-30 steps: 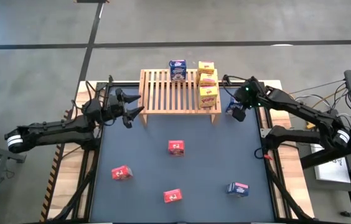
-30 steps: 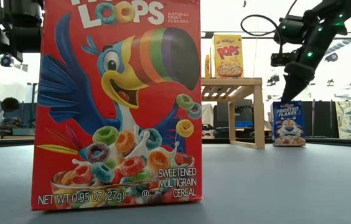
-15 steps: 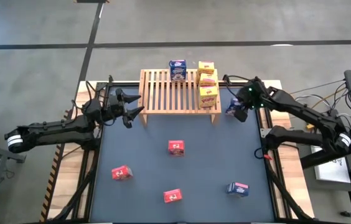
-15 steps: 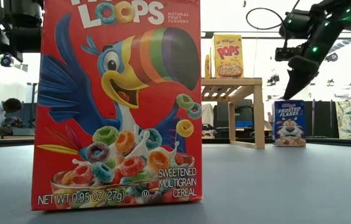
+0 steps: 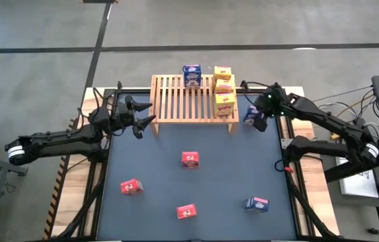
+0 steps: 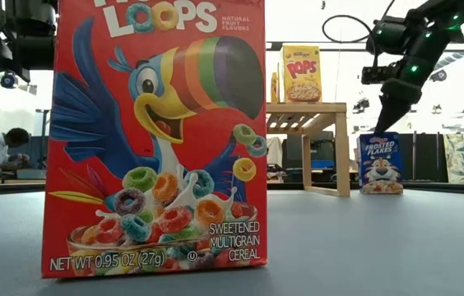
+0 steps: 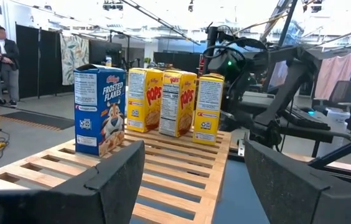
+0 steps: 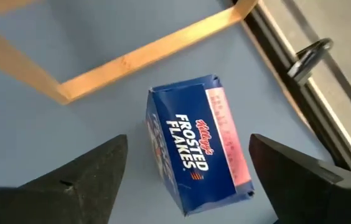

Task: Stack cereal on shelf
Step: Put the top blue cereal box on the shelf aligned with the other blue cereal box

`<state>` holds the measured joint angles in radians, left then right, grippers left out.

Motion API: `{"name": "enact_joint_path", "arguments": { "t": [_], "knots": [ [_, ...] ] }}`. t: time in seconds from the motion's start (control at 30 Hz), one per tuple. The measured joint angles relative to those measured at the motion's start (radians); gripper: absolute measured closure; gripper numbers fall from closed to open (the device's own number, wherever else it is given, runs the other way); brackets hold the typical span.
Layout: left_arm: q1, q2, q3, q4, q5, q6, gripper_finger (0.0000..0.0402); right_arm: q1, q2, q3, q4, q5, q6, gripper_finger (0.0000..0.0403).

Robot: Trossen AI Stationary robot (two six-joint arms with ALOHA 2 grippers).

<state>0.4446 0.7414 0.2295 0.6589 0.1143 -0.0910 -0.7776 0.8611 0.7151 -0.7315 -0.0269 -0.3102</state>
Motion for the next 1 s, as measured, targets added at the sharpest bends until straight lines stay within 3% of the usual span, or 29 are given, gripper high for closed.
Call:
{"name": "enact_joint_path", "arguments": {
  "t": [0.17, 0.33, 0.77, 1.0],
  "knots": [
    [-0.003, 0.0, 0.0, -0.007, 0.002, 0.0, 0.0141, -0.014, 0.066, 0.0, 0.014, 0.0, -0.026, 0.0055],
    [-0.003, 0.002, 0.0, -0.008, 0.002, 0.003, 0.0141, -0.055, 0.11, 0.0, 0.002, -0.019, -0.031, 0.0064],
    [-0.003, 0.025, 0.0, -0.004, 0.002, 0.003, 0.0141, -0.068, 0.101, 0.0, 0.003, -0.06, -0.008, 0.0182],
    [-0.003, 0.038, 0.0, 0.006, 0.002, 0.003, 0.0141, -0.068, 0.034, 0.0, 0.002, -0.06, -0.004, 0.0217]
  ]
}}
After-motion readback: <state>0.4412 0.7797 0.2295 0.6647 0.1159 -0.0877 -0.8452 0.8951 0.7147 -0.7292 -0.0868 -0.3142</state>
